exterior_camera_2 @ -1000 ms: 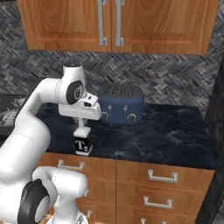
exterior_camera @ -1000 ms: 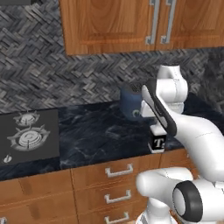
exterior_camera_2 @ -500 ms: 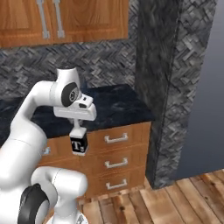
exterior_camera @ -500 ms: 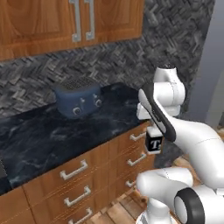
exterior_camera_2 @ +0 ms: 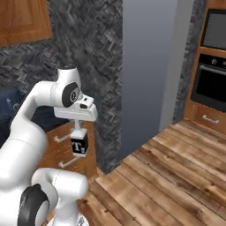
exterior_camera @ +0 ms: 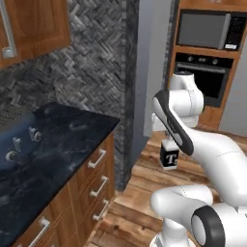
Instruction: Move the drinks to the dining counter.
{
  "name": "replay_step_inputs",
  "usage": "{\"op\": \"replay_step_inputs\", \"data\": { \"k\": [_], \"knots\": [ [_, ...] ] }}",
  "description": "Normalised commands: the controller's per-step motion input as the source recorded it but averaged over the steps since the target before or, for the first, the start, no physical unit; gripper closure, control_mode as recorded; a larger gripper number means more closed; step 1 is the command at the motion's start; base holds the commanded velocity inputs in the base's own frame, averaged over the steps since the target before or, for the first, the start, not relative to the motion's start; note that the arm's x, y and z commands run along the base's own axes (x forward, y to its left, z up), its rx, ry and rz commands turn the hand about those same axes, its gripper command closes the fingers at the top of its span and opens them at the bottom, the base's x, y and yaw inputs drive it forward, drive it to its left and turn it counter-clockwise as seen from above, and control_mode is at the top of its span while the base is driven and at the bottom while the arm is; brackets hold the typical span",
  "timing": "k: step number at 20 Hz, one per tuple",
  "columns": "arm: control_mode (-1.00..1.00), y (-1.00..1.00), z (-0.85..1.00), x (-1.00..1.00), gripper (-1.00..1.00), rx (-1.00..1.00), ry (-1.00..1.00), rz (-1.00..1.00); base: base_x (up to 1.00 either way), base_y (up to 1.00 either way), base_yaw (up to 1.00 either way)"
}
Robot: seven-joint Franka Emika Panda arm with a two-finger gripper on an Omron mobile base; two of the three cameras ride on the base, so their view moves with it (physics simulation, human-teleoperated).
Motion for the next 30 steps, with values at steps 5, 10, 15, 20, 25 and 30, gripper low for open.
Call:
{"op": "replay_step_inputs", "data": {
  "k": [5, 10, 15, 20, 25, 30],
  "knots": [
    [1.00, 0.00, 0.00, 0.00, 1.00, 0.00, 0.00, 0.00, -0.02, 0.00, -0.71],
    [1.00, 0.00, 0.00, 0.00, 1.00, 0.00, 0.00, 0.00, 0.00, 0.00, -0.66],
    [1.00, 0.00, 0.00, 0.00, 1.00, 0.00, 0.00, 0.00, 0.46, -0.06, -0.45],
    [1.00, 0.00, 0.00, 0.00, 1.00, 0.00, 0.00, 0.00, 1.00, -0.06, -0.15],
    [1.00, 0.00, 0.00, 0.00, 1.00, 0.00, 0.00, 0.00, 1.00, -0.24, -0.22],
    [1.00, 0.00, 0.00, 0.00, 1.00, 0.00, 0.00, 0.00, 1.00, -0.02, -0.26]
  ]
}}
